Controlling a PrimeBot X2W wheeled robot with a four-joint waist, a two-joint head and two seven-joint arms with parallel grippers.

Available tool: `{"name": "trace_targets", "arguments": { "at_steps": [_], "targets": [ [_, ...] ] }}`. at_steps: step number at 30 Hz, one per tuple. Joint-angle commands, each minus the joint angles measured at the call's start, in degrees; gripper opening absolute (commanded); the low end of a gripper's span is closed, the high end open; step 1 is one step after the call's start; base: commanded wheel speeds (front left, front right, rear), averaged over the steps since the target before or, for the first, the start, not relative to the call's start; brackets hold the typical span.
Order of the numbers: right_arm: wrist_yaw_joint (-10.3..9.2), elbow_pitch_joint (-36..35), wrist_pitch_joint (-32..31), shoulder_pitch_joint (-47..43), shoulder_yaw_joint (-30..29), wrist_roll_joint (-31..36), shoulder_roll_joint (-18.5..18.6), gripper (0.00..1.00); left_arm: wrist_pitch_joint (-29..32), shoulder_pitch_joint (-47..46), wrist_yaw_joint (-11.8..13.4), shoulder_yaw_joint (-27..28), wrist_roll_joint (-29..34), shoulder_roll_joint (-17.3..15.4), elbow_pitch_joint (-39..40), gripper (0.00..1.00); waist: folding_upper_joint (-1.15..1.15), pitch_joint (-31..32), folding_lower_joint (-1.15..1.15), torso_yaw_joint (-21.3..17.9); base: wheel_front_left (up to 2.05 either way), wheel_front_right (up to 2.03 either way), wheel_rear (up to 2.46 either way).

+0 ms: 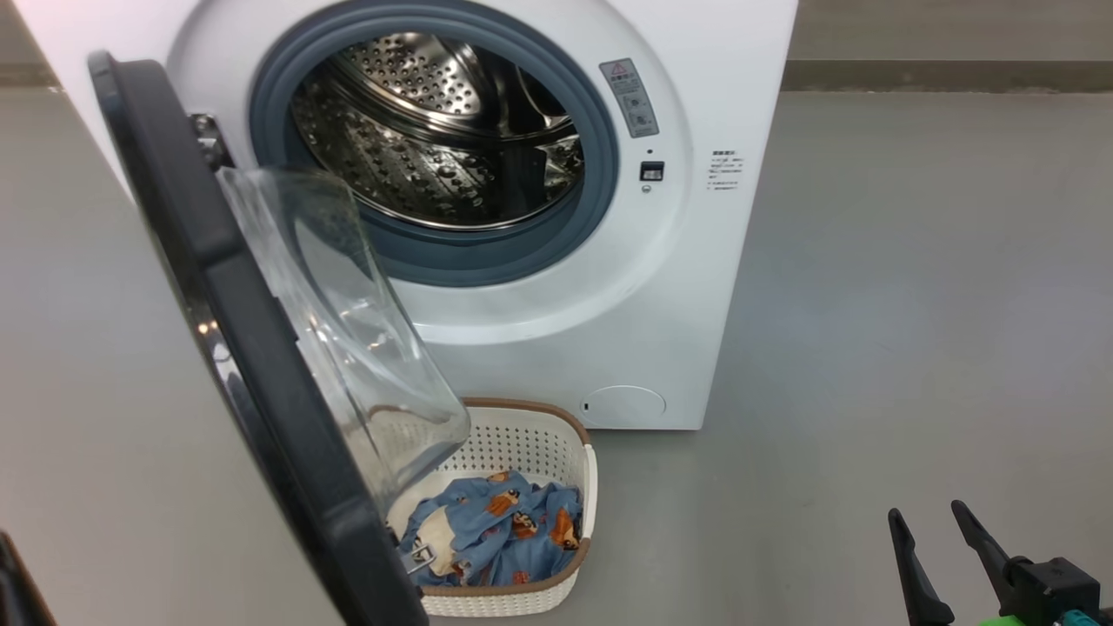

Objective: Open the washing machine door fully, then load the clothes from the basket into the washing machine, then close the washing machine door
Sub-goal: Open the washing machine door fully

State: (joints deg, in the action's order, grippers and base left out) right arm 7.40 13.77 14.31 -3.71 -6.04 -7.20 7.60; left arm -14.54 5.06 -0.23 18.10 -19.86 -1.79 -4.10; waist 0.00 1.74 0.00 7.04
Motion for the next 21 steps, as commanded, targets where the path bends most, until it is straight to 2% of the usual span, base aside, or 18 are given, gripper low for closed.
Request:
{"name": "trace_targets", "arguments": {
  "at_steps": [1,7,10,13,16,17,21],
  "targets": [
    [0.09,-1.3,0.7,0.4,1.4,0.2,0.8,1.00,-0.5,-2.9,0.9,1.1,0.1,-1.1,4.1,0.00,0.00,0.0,0.00,0.6,0.00,0.00,0.00],
    [0.09,-1.3,0.7,0.2,1.3,0.2,0.7,1.00,-0.5,-4.7,4.5,-4.2,4.3,-1.1,19.0,0.00,0.00,0.1,0.00,2.1,0.00,0.00,0.00],
    [0.09,-1.3,0.7,0.1,1.3,0.2,0.6,1.00,-0.5,-5.8,5.1,-8.1,6.2,-1.1,26.9,0.00,0.00,0.2,0.00,2.7,0.00,0.00,0.00],
    [0.09,-1.3,0.7,-0.1,1.2,0.2,0.4,1.00,-0.4,-6.2,4.5,-13.9,8.0,-1.1,33.7,0.00,0.00,0.3,0.00,3.2,0.00,0.00,0.00],
    [0.09,-1.4,0.7,-0.2,0.9,0.2,0.2,1.00,2.4,-6.0,2.8,-21.8,9.4,-1.1,38.4,0.00,0.00,0.4,0.00,3.6,0.00,0.00,0.00],
    [0.09,-1.4,0.7,-0.2,0.9,0.2,0.2,1.00,2.4,-6.0,2.8,-21.8,9.4,-1.1,38.4,0.00,0.00,0.4,0.00,3.6,0.00,0.00,0.00],
    [0.09,-1.3,0.7,-0.4,0.6,0.2,0.1,1.00,7.7,-5.6,1.0,-32.0,8.5,-1.1,39.1,0.00,0.00,0.7,0.00,4.2,0.00,0.00,0.00]
  ]
}}
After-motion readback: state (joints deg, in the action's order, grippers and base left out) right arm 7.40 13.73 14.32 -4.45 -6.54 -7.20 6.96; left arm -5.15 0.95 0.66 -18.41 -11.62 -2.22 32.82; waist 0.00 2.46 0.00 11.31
